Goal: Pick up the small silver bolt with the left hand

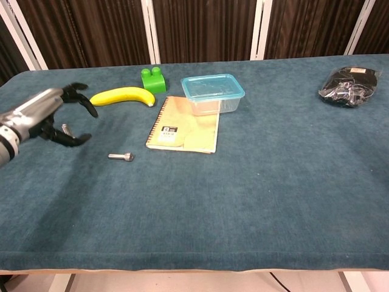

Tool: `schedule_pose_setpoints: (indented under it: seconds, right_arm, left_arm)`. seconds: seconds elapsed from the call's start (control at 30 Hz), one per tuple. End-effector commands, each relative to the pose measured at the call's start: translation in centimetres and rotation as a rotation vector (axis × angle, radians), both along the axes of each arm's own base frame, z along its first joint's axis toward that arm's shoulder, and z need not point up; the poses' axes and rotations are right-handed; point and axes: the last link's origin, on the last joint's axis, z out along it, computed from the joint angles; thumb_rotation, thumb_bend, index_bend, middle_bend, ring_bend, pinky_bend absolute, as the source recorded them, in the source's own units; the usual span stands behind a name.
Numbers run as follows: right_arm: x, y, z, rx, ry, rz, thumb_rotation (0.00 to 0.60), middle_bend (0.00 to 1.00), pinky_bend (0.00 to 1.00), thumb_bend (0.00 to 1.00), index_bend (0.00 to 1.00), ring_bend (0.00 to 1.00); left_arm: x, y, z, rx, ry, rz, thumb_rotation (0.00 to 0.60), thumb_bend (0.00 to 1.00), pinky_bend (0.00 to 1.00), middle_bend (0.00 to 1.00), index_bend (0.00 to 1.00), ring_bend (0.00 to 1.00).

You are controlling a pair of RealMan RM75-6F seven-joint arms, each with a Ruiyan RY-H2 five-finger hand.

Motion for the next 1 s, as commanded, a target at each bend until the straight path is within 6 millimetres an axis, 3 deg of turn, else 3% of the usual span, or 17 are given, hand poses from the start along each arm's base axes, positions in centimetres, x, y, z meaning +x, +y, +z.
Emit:
schedule_pose_setpoints:
  seconds: [0.03,0.47,1.0]
  right_arm:
    - [0.0,0.0,0.0,0.001,-0.001,0.000,0.600,0.00,0.04,0.29,0.00,0.00]
    - [-0.1,0.1,0.4,-0.003,-0.015,0.001,0.600,0.00,0.04,0.29,0.00,0.00]
    - [-0.2,0.2,0.7,-0.011,-0.022,0.002,0.600,0.00,0.04,0.29,0.00,0.00]
  left_arm:
    - [0.0,-1.1,-1.1,-0.052,0.014,0.007,0.600,0.34,0.03,0.00,0.41,0.00]
    - [0.3,0.5,-4.4,-0.049,0.078,0.049,0.600,0.34,0.03,0.00,0.44,0.00]
    - [0.1,1.4,-5.7,-0.082,0.100,0.075,0.600,0.34,0.03,0.00,0.49,0.00]
